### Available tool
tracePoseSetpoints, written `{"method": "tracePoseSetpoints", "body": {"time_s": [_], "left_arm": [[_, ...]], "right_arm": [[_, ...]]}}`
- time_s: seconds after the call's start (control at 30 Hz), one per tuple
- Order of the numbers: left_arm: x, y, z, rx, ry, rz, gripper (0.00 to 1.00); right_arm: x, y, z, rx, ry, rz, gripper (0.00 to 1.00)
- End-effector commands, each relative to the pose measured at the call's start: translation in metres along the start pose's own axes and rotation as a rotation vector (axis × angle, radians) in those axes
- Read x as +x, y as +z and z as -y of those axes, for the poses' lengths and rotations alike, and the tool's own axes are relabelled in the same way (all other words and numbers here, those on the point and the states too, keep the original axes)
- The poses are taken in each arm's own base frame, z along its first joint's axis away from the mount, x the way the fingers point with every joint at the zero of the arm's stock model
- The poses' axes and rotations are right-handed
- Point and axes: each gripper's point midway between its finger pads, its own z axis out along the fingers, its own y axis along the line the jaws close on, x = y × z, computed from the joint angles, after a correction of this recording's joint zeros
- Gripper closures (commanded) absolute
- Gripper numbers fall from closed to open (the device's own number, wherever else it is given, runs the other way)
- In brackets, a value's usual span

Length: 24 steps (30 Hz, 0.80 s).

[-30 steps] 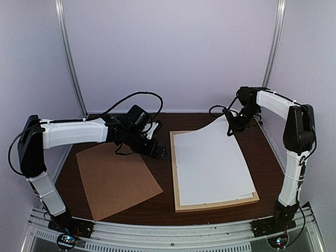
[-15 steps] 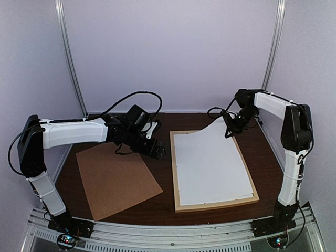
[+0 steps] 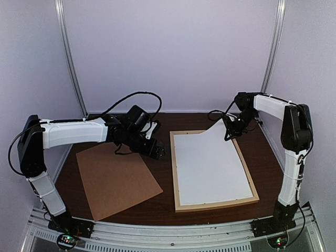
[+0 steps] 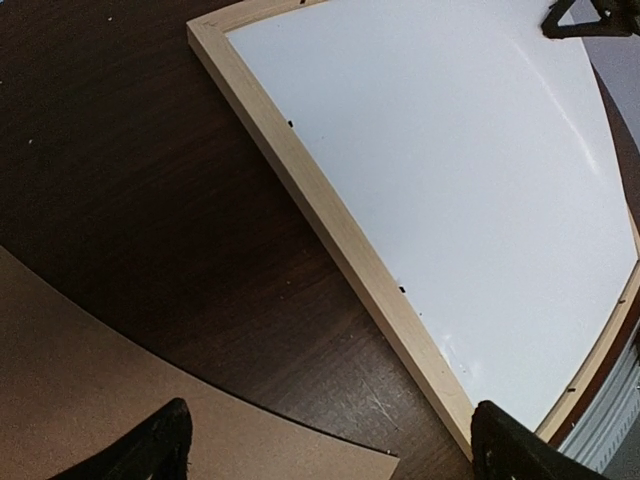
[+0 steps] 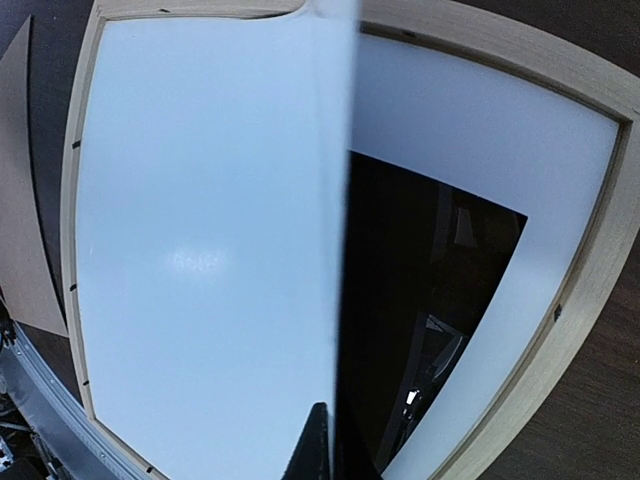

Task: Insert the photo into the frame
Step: Place the photo on the mat board.

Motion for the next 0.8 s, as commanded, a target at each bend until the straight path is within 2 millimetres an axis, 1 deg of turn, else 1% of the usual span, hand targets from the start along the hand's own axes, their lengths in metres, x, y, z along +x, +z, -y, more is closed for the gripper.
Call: {"method": "tracePoseSetpoints", "body": {"time_s": [0.0, 0.2, 0.3, 0.37, 0.53, 0.6, 0.67, 0.7, 0.77], "left_arm": [[-0.012, -0.01, -0.002, -0.006, 0.005, 0.042, 0.02], [-0.01, -0.01, -0.004, -0.018, 0.006, 0.035, 0.02], [-0.01, -0.01, -0.005, -0.021, 0.007, 0.034, 0.02], [-0.01, -0.01, -0.005, -0.023, 0.008, 0.034, 0.02], [-0.009, -0.009, -0.006, -0.025, 0.009, 0.034, 0.02], [-0.009, -0.01, -0.006, -0.027, 0.009, 0.032, 0.02], [-0.008, -0.01, -0.007, -0.03, 0.01, 0.031, 0.02], [-0.009, -0.01, -0.007, -0.032, 0.01, 0.033, 0.02], [-0.008, -0.01, -0.008, -0.036, 0.01, 0.033, 0.02]], "right_arm": [[0.002, 0.004, 0.006, 0.015, 0.025, -0.007, 0.95], [0.002, 0.007, 0.01, 0.033, 0.038, -0.01, 0.85], [0.001, 0.008, 0.012, 0.04, 0.042, -0.008, 0.79], [0.001, 0.009, 0.014, 0.051, 0.047, -0.011, 0.73], [-0.001, 0.011, 0.018, 0.063, 0.053, -0.011, 0.66], [-0.001, 0.012, 0.021, 0.081, 0.061, -0.012, 0.6], [-0.001, 0.012, 0.024, 0.099, 0.068, -0.011, 0.5], [-0.001, 0.012, 0.026, 0.108, 0.071, -0.011, 0.47], [-0.002, 0.012, 0.028, 0.116, 0.073, -0.006, 0.46]]}}
